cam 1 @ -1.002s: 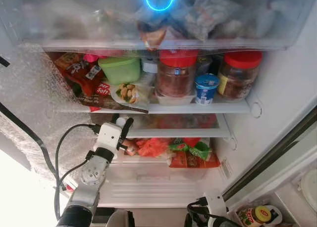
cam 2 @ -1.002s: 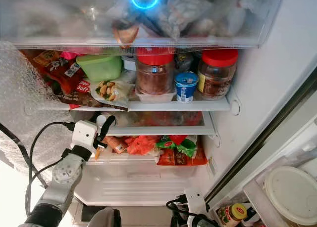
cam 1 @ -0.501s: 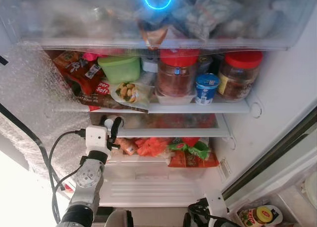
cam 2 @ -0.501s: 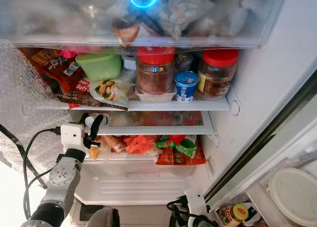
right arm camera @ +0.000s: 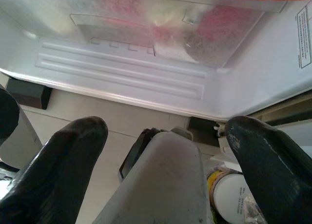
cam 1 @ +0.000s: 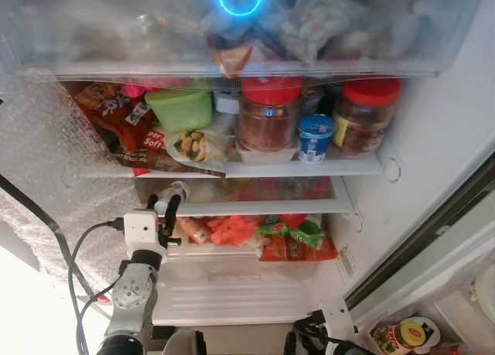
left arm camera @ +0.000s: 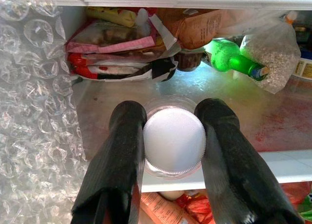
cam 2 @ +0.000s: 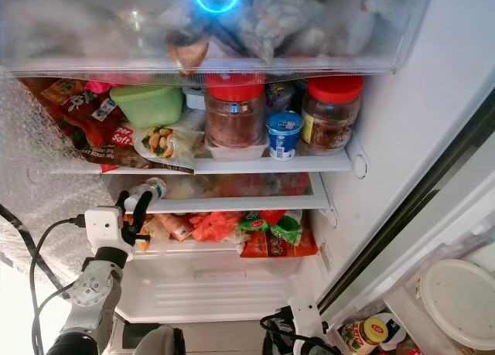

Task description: Restocking fridge

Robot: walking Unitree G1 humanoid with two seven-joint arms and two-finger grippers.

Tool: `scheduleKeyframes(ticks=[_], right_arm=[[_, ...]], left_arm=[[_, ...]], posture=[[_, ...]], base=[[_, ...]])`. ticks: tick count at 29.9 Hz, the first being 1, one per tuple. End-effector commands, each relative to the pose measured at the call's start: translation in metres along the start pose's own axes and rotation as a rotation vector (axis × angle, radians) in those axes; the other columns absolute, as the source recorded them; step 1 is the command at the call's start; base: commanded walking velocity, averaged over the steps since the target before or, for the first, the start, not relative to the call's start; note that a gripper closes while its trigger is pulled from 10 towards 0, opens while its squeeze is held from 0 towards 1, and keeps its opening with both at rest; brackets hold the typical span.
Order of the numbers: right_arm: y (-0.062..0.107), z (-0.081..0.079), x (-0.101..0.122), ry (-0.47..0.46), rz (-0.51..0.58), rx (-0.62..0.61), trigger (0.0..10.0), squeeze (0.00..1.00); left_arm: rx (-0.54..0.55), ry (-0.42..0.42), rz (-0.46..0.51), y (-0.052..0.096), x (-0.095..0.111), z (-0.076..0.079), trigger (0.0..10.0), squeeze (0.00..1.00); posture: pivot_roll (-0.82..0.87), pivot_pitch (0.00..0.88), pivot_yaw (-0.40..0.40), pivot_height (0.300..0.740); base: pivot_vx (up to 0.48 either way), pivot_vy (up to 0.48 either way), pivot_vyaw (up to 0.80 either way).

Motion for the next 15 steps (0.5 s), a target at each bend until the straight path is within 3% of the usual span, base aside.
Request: scheduleKeyframes(ticks=[1, 4, 9, 15], right_arm=[[0.004, 0.003, -0.013, -0.018, -0.047, -0.017, 10.0, 0.00], [0.005, 0.007, -0.013, -0.033, -0.045, -0.035, 10.0, 0.00], [0.006, 0.011, -0.014, -0.034, -0.049, -0.045, 10.0, 0.00], [0.006, 0.012, -0.014, -0.036, -0.047, -0.049, 10.0, 0.00]], left_arm=[[0.027, 0.024, -0.142, 0.013, -0.026, -0.003, 10.0, 0.00], [0.009, 0.037, -0.153, 0.005, -0.023, 0.000, 10.0, 0.00], [0.000, 0.086, -0.270, -0.003, -0.034, 0.005, 10.0, 0.00], [0.040, 0.147, -0.263, -0.015, -0.028, 0.004, 10.0, 0.00]], posture=[[0.00, 0.090, -0.050, 0.648], [0.00, 0.087, -0.048, 0.648], [0.00, 0.086, -0.048, 0.648], [0.00, 0.085, -0.046, 0.648]], base=[[0.000, 0.000, 0.00], [0.000, 0.000, 0.00], [0.000, 0.000, 0.00], [0.000, 0.000, 0.00]])
Point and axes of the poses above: a point about 5 cm out from each wrist's last joint towards the gripper, its own y axis pointing back from the gripper into the wrist, its own x axis along the axis of the wrist's last joint, z = x × y, the point moved 2 cm from there along -y, pointing out of the wrist towards the gripper, and after that the axes turned 3 degrees about y, right-handed, at the moved point
